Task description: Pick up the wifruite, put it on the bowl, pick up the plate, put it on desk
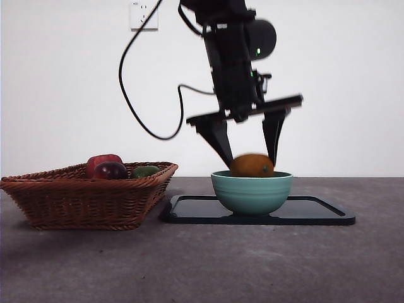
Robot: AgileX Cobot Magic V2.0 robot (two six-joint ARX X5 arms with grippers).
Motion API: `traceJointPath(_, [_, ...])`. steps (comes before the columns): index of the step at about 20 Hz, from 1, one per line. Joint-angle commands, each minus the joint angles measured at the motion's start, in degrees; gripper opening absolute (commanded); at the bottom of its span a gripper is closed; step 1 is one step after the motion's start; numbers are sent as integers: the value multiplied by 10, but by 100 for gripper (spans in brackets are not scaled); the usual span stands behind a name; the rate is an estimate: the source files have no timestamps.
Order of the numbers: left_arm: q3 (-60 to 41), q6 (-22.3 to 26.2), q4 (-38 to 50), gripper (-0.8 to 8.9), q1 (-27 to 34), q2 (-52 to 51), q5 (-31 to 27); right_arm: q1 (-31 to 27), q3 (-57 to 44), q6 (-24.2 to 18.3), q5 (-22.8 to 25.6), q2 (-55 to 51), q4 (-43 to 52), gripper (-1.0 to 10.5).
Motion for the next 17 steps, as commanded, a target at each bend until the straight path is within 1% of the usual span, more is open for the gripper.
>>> traceJointPath(1, [58, 24, -49, 277, -3, 17, -2, 2, 4, 6, -1, 1, -18, 598])
traceJointPath(5, [133, 30, -143, 277, -3, 17, -2, 2, 4, 9, -1, 1, -18, 598])
traceJointPath(10, [134, 41, -155, 276, -2, -32, 0, 3, 4, 10, 0, 1, -20, 598])
traceJointPath(14, [87, 54, -156, 276, 1, -106, 0, 3, 4, 10, -1, 1, -21, 598])
traceJointPath(17, [-9, 68, -156, 277, 9, -181, 0, 2, 4, 11, -1, 1, -20, 598])
